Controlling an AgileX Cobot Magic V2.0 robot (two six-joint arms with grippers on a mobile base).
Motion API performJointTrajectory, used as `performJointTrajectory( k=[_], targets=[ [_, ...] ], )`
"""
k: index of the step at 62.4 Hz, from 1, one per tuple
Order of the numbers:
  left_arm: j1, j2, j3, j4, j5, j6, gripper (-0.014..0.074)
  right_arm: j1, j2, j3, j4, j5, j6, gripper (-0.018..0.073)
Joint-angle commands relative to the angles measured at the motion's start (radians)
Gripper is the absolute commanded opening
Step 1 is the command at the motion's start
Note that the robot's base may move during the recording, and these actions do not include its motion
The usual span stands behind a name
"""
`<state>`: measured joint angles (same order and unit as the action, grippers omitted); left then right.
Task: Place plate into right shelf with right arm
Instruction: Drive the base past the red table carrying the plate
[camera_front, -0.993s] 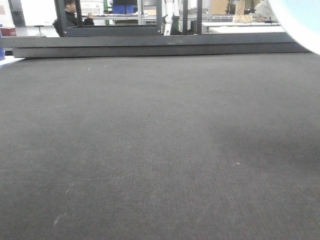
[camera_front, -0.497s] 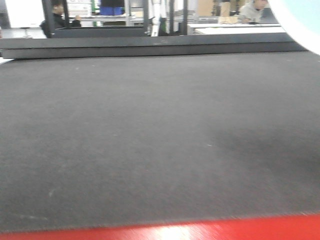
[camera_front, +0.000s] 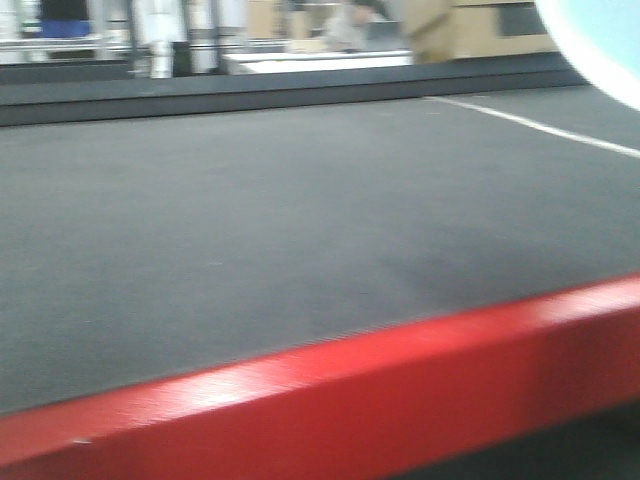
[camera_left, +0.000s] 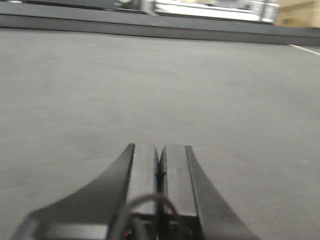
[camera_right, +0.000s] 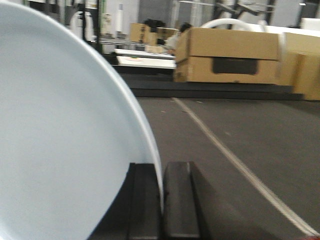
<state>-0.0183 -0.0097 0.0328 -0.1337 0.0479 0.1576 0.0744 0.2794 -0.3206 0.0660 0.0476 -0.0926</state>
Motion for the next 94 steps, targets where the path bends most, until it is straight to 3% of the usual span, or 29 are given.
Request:
performJointTrajectory(
  k=[1,94],
  targets=[
    [-0.002,-0.010,0.010,-0.008,-0.090,-0.007,-0.0128,-0.006,0.007,-0.031,-0.004,-0.092,-0.005,0.0054],
    [-0.002,-0.010,0.010,-0.008,-0.090,-0.007,-0.0128,-0.006,0.007,-0.031,-0.004,-0.092,-0.005,0.0054]
  ],
)
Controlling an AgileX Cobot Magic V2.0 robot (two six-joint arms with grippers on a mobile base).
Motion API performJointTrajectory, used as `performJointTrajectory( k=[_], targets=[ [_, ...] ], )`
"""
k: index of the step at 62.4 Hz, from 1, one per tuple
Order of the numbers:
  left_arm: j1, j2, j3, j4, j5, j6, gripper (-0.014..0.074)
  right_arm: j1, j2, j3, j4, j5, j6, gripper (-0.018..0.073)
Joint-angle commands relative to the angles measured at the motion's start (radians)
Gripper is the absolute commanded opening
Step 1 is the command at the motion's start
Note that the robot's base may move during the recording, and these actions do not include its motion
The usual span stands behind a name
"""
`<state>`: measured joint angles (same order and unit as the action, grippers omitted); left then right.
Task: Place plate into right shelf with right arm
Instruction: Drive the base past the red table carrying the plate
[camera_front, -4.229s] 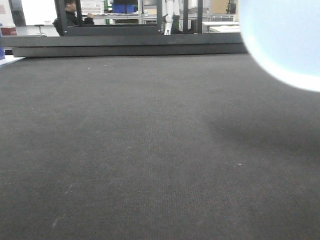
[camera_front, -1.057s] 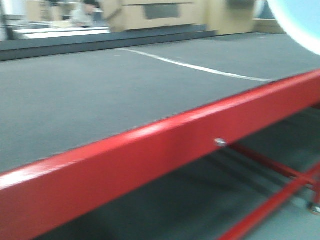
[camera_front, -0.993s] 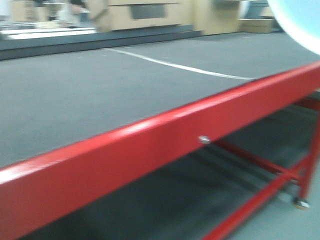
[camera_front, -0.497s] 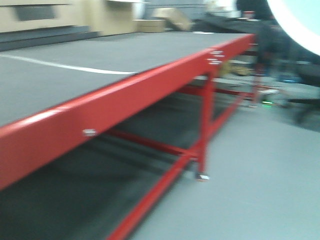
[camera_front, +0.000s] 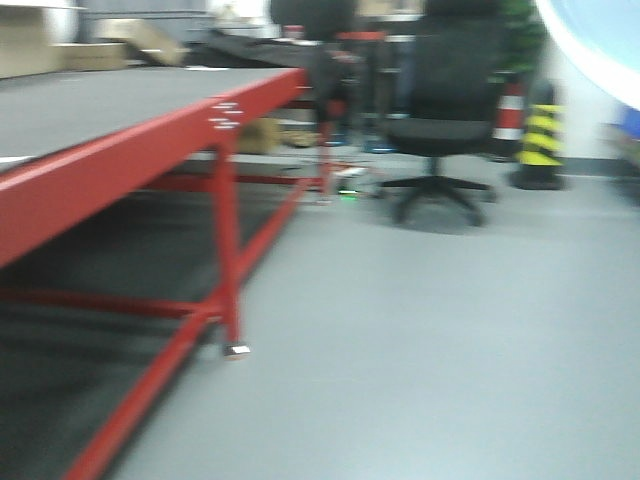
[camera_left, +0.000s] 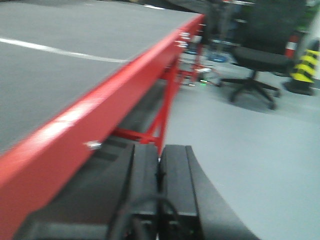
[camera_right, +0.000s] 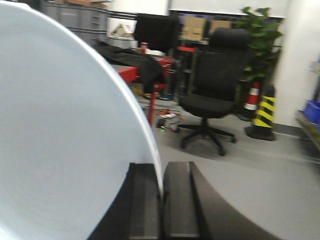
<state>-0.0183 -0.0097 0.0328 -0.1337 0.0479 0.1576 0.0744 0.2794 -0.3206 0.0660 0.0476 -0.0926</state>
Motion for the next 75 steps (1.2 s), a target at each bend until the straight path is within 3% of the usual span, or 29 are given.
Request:
performJointTrajectory(
  k=[1,75],
  targets=[
    [-0.002,-0.010,0.010,-0.008,-0.090,-0.007,-0.0128,-0.006,0.007,-0.031,-0.004,-0.092,-0.005,0.0054],
    [-0.002,-0.010,0.010,-0.008,-0.090,-0.007,-0.0128,-0.006,0.007,-0.031,-0.004,-0.092,-0.005,0.0054]
  ],
)
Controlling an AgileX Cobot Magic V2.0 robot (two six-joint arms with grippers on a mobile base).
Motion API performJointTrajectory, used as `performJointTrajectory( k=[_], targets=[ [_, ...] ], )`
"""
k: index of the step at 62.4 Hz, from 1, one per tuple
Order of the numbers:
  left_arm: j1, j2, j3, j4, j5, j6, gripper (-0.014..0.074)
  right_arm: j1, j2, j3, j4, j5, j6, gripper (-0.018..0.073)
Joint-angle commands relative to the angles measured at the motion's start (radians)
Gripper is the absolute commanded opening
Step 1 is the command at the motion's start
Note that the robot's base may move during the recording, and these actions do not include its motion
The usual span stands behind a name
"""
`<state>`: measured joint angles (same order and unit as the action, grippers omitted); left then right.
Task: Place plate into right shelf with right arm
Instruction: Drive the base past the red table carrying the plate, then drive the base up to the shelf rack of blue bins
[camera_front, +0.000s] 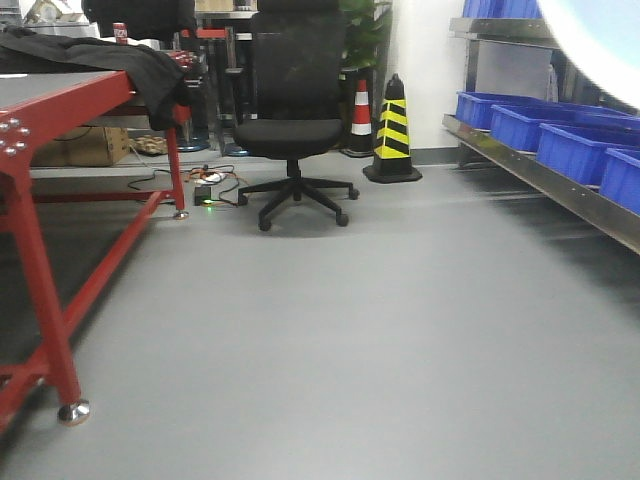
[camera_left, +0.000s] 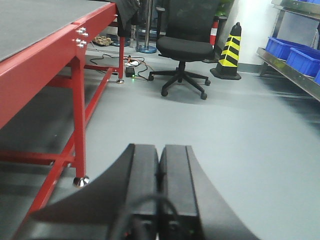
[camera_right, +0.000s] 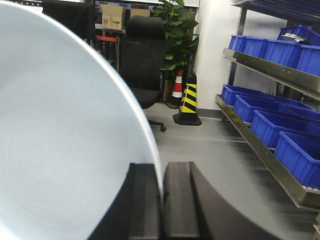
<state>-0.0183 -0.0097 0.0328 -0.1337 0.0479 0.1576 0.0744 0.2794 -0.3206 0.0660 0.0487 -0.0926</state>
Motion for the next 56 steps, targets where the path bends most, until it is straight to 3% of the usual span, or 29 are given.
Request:
performJointTrajectory(
  k=[1,56],
  targets=[
    [-0.002,-0.010,0.010,-0.008,-0.090,-0.007,-0.0128,-0.006,0.007,-0.031,-0.004,-0.093,-0.005,0.0054],
    [-0.002,-0.010,0.010,-0.008,-0.090,-0.007,-0.0128,-0.006,0.007,-0.031,-0.004,-0.093,-0.005,0.0054]
  ],
)
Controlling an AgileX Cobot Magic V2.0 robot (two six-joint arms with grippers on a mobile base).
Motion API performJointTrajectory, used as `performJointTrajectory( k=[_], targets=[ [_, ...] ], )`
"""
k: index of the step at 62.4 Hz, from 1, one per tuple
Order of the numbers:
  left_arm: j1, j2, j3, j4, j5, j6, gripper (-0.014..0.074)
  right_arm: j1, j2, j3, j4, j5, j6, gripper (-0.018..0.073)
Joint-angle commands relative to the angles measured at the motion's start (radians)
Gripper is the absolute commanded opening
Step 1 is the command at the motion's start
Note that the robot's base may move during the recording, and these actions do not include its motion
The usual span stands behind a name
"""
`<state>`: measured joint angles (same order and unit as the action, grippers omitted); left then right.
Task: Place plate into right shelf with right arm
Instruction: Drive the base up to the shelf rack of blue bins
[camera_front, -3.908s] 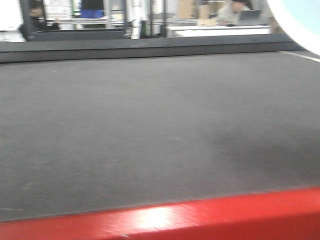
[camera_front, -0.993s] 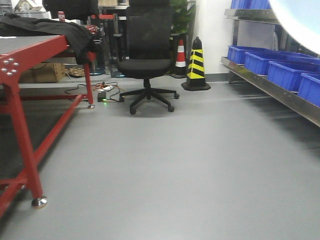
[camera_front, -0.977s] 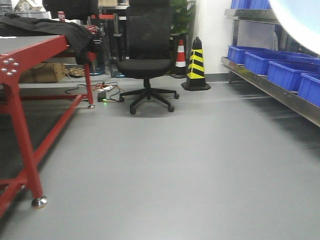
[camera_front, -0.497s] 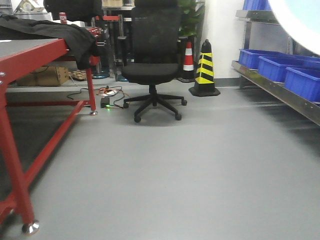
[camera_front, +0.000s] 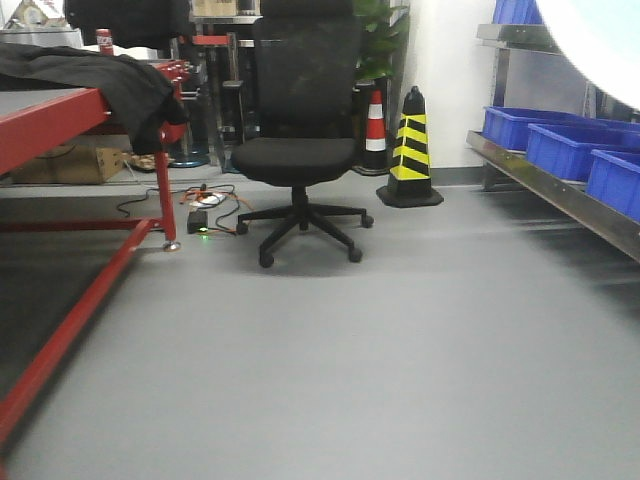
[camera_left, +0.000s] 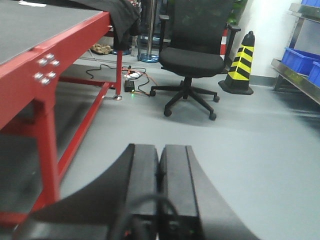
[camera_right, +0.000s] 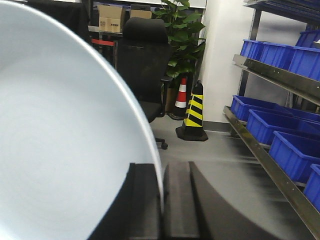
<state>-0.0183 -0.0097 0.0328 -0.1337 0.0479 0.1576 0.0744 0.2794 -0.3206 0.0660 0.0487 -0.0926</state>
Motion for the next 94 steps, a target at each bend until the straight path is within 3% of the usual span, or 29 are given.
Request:
performJointTrajectory(
  k=[1,94],
  targets=[
    [-0.002,-0.010,0.010,-0.008,-0.090,-0.007,-0.0128,-0.006,0.007,-0.031,-0.004,-0.093,-0.005,0.0054],
    [-0.002,-0.010,0.010,-0.008,-0.090,-0.007,-0.0128,-0.006,0.007,-0.031,-0.004,-0.093,-0.005,0.0054]
  ],
)
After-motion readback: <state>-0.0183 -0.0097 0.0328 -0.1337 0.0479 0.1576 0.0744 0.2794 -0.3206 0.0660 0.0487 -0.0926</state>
